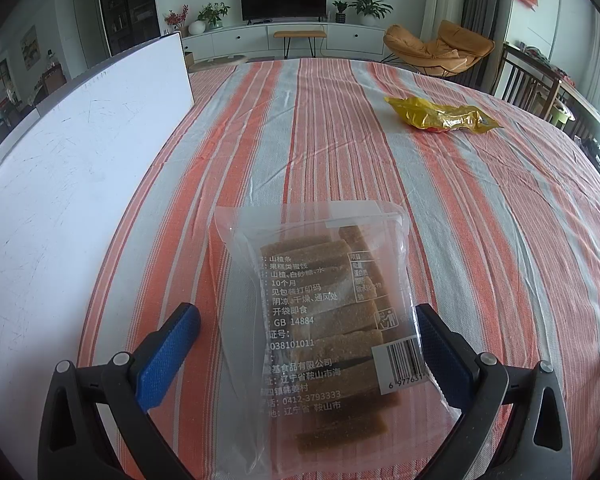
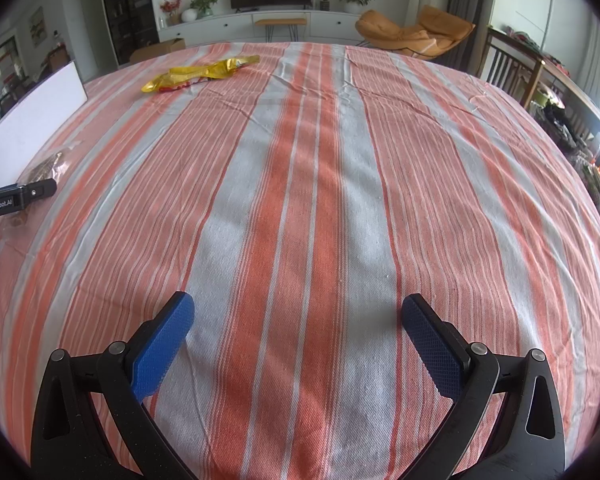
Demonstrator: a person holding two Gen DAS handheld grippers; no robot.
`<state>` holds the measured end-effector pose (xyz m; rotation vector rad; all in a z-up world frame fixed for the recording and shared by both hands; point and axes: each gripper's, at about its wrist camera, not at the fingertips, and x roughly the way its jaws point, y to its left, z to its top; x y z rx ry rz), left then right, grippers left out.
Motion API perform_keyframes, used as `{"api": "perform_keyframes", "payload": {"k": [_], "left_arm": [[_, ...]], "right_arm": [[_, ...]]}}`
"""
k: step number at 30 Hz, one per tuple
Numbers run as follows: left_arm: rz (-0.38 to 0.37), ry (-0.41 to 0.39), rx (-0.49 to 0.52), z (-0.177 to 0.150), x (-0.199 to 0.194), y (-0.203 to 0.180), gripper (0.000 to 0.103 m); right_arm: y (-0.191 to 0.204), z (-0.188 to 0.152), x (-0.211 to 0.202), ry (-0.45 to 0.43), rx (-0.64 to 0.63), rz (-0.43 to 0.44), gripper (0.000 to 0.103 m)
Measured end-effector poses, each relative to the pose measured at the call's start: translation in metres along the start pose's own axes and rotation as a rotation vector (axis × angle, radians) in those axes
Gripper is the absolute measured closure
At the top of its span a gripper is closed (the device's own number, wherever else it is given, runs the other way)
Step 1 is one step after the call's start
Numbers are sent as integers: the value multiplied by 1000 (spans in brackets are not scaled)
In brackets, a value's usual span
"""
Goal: Organize snacks
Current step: 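Hold the cake bag raised in the left gripper above the table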
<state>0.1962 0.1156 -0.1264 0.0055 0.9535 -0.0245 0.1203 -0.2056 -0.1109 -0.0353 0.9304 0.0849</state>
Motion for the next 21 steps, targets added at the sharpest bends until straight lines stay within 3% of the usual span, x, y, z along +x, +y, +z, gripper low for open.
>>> {"api": "perform_keyframes", "payload": {"k": [16, 18, 21], "left_arm": [[0, 0, 0, 0, 0, 0, 0], [0, 0, 0, 0, 0, 0, 0], [0, 0, 0, 0, 0, 0, 0]], "right_arm": [[0, 0, 0, 2, -2, 4, 0], [-1, 6, 1, 25, -11, 35, 0], [-6, 42, 3, 8, 61, 172, 0]]}}
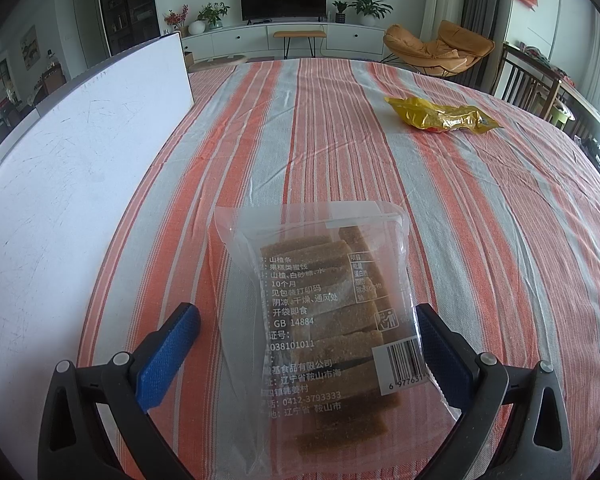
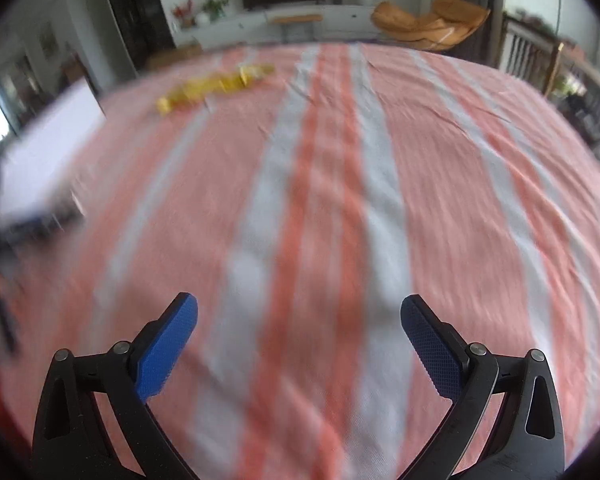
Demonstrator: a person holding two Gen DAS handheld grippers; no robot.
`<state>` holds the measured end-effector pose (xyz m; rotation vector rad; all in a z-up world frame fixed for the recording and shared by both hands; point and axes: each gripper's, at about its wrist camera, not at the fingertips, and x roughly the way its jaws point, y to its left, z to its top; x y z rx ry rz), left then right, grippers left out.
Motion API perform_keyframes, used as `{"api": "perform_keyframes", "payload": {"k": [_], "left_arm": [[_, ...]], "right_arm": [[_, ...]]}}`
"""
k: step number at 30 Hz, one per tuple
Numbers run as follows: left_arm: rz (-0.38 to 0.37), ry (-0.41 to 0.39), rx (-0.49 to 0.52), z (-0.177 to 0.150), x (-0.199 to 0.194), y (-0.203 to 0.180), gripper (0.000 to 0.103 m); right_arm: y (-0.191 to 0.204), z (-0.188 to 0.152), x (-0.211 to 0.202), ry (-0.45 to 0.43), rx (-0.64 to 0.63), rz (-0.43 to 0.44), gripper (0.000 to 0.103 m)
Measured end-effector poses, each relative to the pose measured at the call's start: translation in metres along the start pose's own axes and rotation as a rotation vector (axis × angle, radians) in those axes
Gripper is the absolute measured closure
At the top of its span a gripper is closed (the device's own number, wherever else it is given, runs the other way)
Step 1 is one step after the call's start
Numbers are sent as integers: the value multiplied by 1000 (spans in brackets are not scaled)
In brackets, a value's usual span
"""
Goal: Organize snacks
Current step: 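Hold the cake bag raised in the left gripper above the table, then grasp the yellow foil pack with the right gripper while the left gripper holds the cake bag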
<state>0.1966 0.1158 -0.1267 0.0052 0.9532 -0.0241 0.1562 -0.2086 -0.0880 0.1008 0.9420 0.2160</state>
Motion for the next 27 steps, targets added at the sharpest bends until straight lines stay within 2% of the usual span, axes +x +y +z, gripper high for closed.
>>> {"api": "perform_keyframes", "payload": {"k": [4, 7, 10, 13, 15, 17, 18, 20, 21, 25, 27], "left_arm": [[0, 0, 0, 0, 0, 0, 0], [0, 0, 0, 0, 0, 0, 0], [0, 0, 0, 0, 0, 1, 0], [0, 0, 0, 0, -1, 1, 0], [0, 0, 0, 0, -1, 0, 0], [0, 0, 0, -1, -1, 0, 0], [0, 0, 0, -1, -1, 0, 0], [1, 0, 0, 0, 1, -1, 0], [1, 0, 0, 1, 2, -2, 0], [1, 0, 0, 1, 2, -2, 0], [1, 0, 0, 1, 2, -2, 0]], "right_arm": [[28, 77, 24, 22, -40, 96, 1], [54, 142, 58, 38, -15, 176, 1], [80, 199, 92, -6, -30, 172, 1], [107, 232, 138, 32, -84, 113, 3], [120, 237, 164, 46, -126, 61, 4], [126, 233, 183, 63, -158, 47, 20], [126, 228, 191, 89, -162, 49, 38], [122, 218, 190, 80, -181, 68, 44], [120, 215, 187, 82, -196, 78, 51], [106, 184, 157, 144, -331, 167, 54], [96, 153, 129, 170, -451, 185, 53]]}}
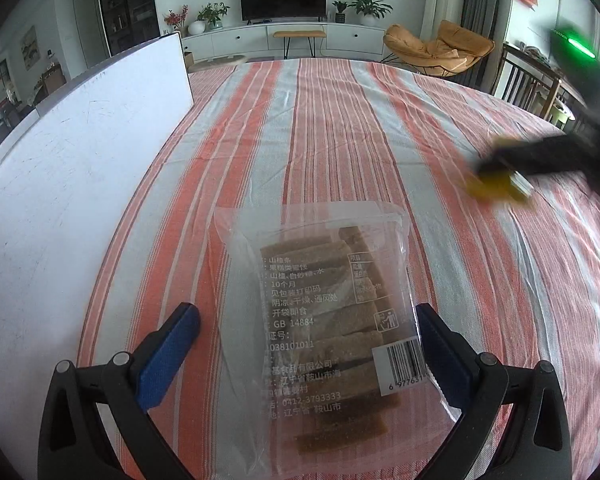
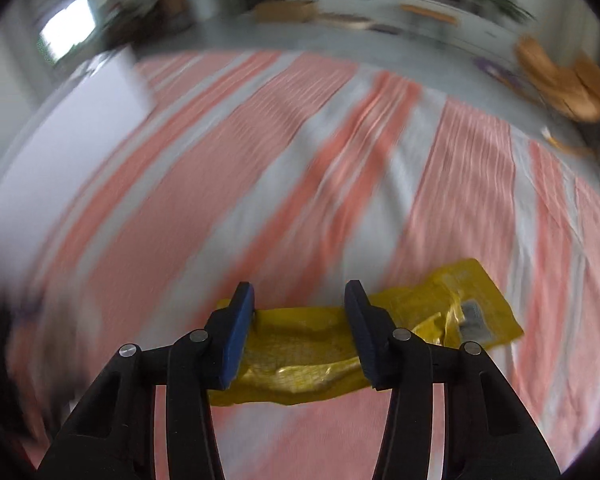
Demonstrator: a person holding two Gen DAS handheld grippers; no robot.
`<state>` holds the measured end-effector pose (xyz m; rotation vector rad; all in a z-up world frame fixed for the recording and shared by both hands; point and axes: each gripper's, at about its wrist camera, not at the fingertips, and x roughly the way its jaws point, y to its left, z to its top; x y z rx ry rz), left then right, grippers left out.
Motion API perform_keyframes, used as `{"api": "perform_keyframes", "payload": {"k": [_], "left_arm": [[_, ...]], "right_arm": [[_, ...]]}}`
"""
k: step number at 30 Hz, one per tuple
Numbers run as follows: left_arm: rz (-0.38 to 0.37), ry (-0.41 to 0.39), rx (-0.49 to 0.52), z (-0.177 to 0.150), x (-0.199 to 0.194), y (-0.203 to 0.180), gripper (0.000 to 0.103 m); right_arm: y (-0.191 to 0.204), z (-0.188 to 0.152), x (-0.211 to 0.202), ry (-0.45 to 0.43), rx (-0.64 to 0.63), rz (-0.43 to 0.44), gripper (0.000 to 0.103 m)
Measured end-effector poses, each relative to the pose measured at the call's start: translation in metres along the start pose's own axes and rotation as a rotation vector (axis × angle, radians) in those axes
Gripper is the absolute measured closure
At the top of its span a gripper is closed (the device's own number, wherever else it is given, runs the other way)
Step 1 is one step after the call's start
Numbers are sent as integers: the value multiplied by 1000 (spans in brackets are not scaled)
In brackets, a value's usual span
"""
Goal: Organize snacks
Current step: 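Grasp the yellow foil pack with the right gripper while the left gripper holds the cake bag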
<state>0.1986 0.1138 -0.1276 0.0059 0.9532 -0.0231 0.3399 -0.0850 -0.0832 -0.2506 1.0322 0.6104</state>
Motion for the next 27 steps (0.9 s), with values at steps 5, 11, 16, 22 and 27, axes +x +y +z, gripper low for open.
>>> {"api": "perform_keyframes", "payload": {"k": [5, 11, 16, 22, 27], "left_arm": [[-1, 0, -1, 0, 0, 0, 0], [2, 0, 1, 0, 0, 0, 0], [-9, 30, 12, 6, 3, 0, 0], [-59, 60, 104, 7, -10, -2, 47], [-213, 46, -57, -7, -40, 26, 47]], "right_arm": [[-2, -58, -69, -67, 3, 10, 22], [-71, -101, -119, -77, 634, -68, 1], [-50, -87, -70, 18, 607, -83, 3], [15, -72, -43, 42, 379, -278, 58], [6, -111, -76, -22, 491, -129, 59]]}}
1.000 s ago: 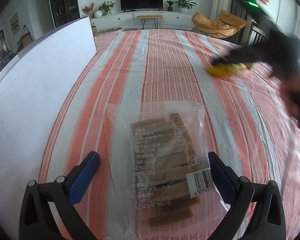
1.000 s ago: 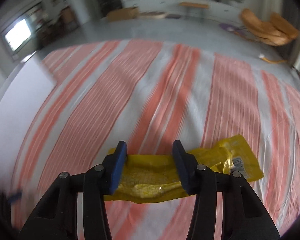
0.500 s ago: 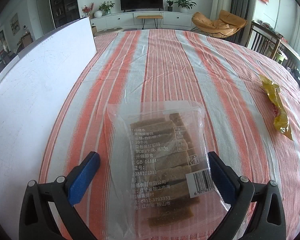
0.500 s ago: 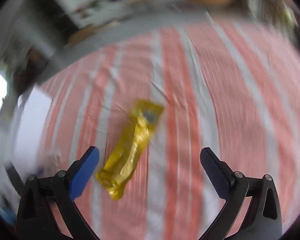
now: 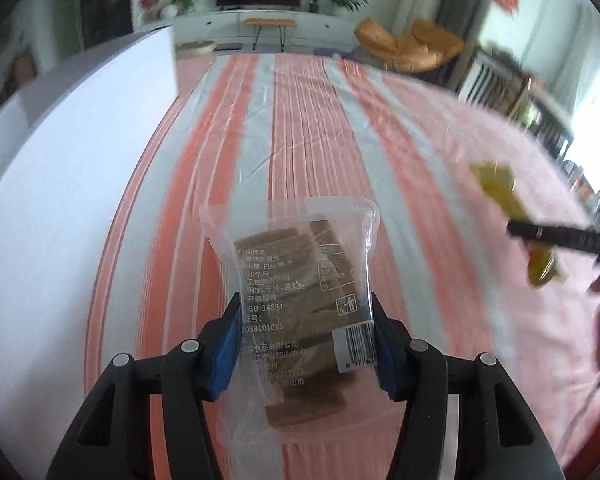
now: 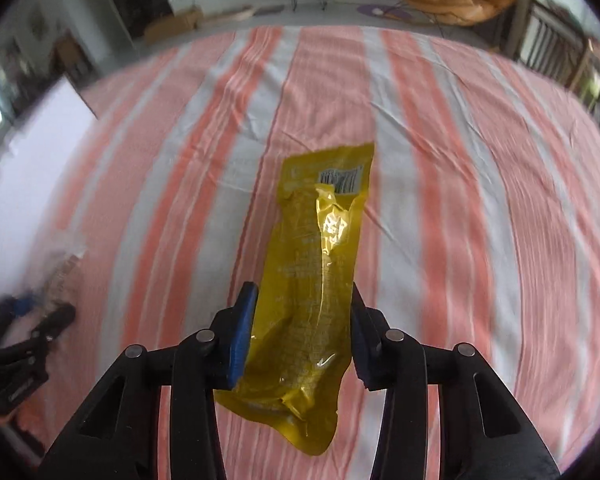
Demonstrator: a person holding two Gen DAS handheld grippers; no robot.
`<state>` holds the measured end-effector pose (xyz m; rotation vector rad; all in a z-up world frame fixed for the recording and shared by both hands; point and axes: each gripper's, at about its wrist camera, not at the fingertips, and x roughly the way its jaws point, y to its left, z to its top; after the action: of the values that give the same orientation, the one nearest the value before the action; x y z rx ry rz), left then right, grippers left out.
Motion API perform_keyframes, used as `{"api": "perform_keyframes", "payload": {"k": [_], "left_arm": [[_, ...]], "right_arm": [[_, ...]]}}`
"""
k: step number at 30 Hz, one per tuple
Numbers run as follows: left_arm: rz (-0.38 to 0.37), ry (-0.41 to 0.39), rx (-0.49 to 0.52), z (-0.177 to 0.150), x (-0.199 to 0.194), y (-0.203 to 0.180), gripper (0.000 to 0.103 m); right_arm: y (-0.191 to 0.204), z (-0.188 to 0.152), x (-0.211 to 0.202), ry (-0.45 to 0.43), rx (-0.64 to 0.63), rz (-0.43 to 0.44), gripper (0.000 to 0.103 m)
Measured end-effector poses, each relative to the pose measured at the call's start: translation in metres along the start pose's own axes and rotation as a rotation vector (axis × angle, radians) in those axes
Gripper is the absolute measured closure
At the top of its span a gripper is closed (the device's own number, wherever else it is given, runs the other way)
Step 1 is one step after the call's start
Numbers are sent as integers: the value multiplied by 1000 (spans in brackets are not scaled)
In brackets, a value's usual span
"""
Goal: Organize snacks
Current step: 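Grasp the yellow foil pack with the right gripper while the left gripper holds the cake bag, then carry both packs over the cardboard box and open both grippers to drop them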
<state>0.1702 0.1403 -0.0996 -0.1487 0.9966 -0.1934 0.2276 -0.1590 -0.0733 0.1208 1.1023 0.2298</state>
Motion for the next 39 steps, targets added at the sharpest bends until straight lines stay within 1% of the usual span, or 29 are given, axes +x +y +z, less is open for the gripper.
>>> {"api": "perform_keyframes", "payload": {"k": [1, 2, 4, 6, 7, 9, 10, 11, 12, 14, 15, 16, 19, 20, 21, 23, 24, 25, 26, 27, 29, 32, 33, 34, 36, 39], "left_arm": [[-22, -6, -23, -3, -7, 0, 47], [-58, -16, -56, -5, -20, 2, 47], [-139, -42, -110, -7, -49, 5, 47], [-174, -72, -126, -3, -77, 12, 47], [-169, -98, -127, 0, -96, 19, 47], [-109, -136, -120, 5, -127, 39, 47], [-65, -149, -121, 7, -140, 53, 47], [-24, -158, -125, 8, -149, 66, 47], [31, -168, -130, 8, -159, 82, 47], [171, -175, -155, 5, -174, 121, 47], [220, -169, -169, 3, -178, 136, 47], [264, -162, -184, -1, -181, 152, 47], [330, -134, -212, -15, -182, 182, 46], [342, -123, -228, -21, -181, 189, 46], [349, -118, -246, -26, -179, 194, 42], [336, -132, -257, -33, -179, 198, 34], [333, -148, -257, -36, -181, 198, 25], [343, -168, -252, -38, -183, 196, 17], [356, -188, -246, -39, -187, 194, 15], [371, -216, -236, -40, -190, 193, 12], [408, -275, -224, -40, -195, 189, 10], [458, -334, -220, -35, -204, 181, 9], [468, -343, -215, -33, -205, 181, 6], [477, -345, -207, -32, -206, 180, 0], [516, -351, -175, -29, -212, 173, 0], [625, -347, -153, -26, -216, 163, 0]], "right_arm": [[-8, -5, -10, -10, 37, 54, 59], [-12, -7, -16, -16, 59, 90, 59], [-8, -10, -34, -30, 78, 160, 59], [22, -1, -49, -46, 55, 229, 59], [39, 0, -59, -56, 31, 271, 59], [93, 10, -80, -79, -49, 364, 59], [115, 13, -87, -87, -85, 398, 59], [147, 17, -96, -96, -132, 442, 59], [180, 21, -101, -99, -178, 485, 59], [236, 27, -103, -98, -249, 545, 58], [262, 30, -102, -100, -281, 558, 58], [295, 31, -99, -103, -325, 567, 58], [356, 30, -85, -86, -396, 569, 58], [378, 28, -79, -92, -424, 551, 57], [394, 30, -70, -107, -454, 524, 56], [423, 24, -56, -136, -511, 474, 50], [433, 23, -47, -129, -536, 461, 36], [435, 19, -45, -120, -551, 443, 27], [436, 17, -43, -122, -560, 417, 27], [434, 15, -44, -130, -563, 417, 26], [424, 11, -51, -146, -561, 424, 25], [403, 7, -73, -195, -572, 398, 11], [402, 8, -74, -208, -578, 390, 6], [397, 6, -83, -218, -582, 379, 6], [390, 5, -89, -214, -589, 370, 4], [384, -7, -103, -204, -593, 351, 3]]}}
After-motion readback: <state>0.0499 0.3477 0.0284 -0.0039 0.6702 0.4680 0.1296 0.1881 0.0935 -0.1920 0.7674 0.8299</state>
